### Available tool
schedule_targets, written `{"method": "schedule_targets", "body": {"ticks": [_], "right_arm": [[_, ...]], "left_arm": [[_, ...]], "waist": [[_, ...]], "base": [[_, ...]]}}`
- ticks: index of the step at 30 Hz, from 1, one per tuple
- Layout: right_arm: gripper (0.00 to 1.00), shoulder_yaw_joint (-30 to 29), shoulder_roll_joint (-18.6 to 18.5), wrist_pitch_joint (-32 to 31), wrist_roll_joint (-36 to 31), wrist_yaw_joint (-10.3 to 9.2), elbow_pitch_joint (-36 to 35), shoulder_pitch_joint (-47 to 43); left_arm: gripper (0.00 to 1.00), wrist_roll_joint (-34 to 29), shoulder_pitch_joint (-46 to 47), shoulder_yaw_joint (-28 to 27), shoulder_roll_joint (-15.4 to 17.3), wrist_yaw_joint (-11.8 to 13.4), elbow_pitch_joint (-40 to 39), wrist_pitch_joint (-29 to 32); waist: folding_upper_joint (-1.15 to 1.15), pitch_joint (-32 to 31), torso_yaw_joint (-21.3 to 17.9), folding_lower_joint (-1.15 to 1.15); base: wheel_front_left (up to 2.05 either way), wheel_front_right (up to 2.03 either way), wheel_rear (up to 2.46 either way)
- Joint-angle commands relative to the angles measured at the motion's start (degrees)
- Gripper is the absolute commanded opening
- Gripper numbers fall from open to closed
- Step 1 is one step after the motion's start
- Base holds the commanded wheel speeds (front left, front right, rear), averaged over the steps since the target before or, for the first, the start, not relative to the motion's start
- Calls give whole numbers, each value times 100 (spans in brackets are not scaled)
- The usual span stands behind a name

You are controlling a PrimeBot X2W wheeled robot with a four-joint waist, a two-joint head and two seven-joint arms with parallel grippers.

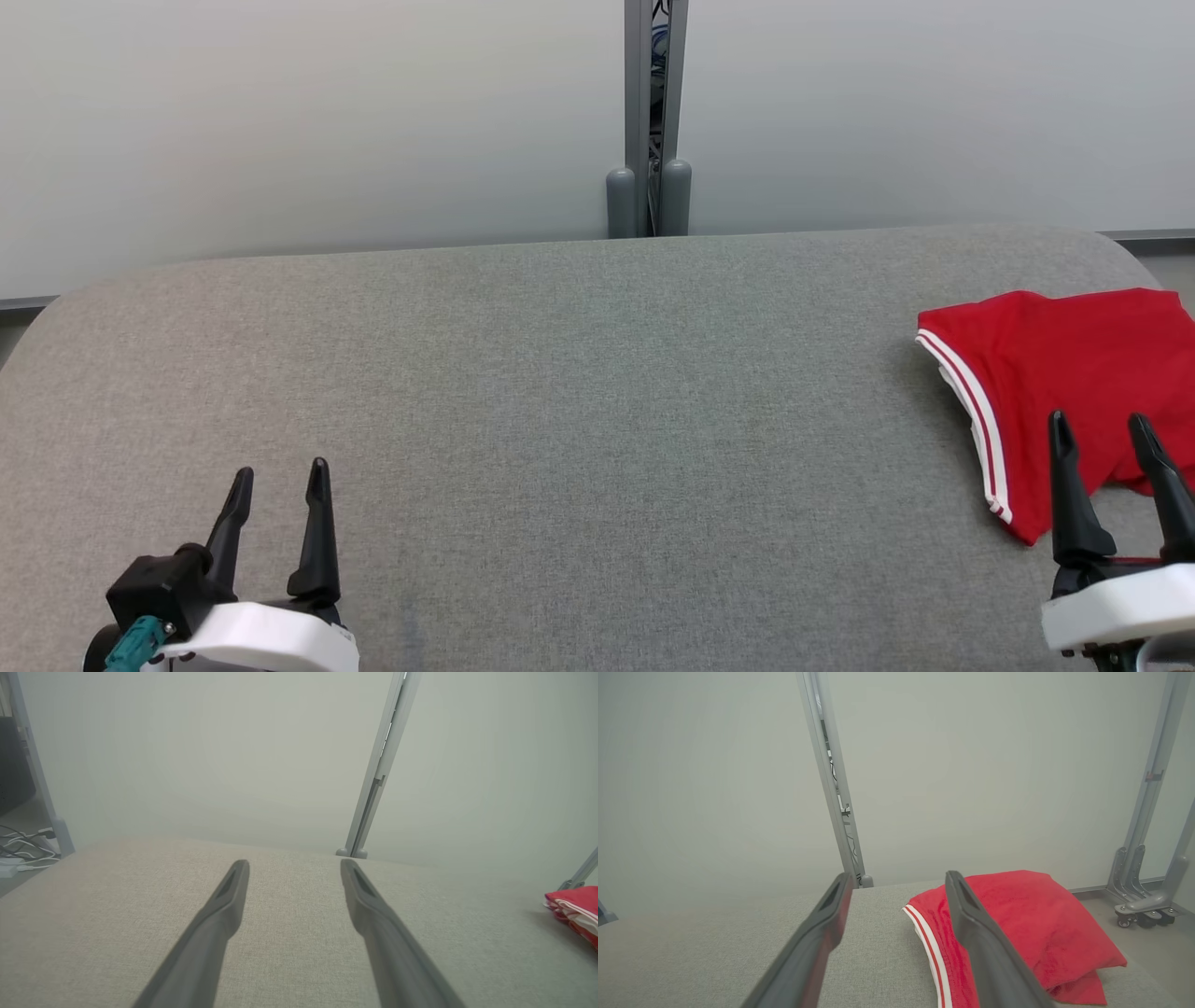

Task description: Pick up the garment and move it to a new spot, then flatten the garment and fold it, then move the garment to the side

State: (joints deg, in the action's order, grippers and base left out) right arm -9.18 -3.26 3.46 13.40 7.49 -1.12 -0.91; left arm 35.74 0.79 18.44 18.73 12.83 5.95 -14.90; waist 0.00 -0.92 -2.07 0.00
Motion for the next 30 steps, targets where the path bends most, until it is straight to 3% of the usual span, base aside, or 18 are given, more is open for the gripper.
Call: {"method": "schedule_targets", "body": {"ticks": [1, 7, 30], "right_arm": [[100, -33, -9, -45, -48, 0, -110, -91], [100, 69, 28, -42, 212, 0, -388, -374], [100, 376, 26, 69, 314, 0, 41, -250]], "left_arm": [[100, -53, -57, -28, -7, -18, 3, -29], [100, -180, -144, -43, -49, -20, 43, -30], [100, -248, -135, -21, -103, -26, 403, -31]], "waist": [[0, -5, 7, 0], [0, -22, 5, 0], [0, 18, 112, 0]], "base": [[0, 0, 0], [0, 0, 0], [0, 0, 0]]}}
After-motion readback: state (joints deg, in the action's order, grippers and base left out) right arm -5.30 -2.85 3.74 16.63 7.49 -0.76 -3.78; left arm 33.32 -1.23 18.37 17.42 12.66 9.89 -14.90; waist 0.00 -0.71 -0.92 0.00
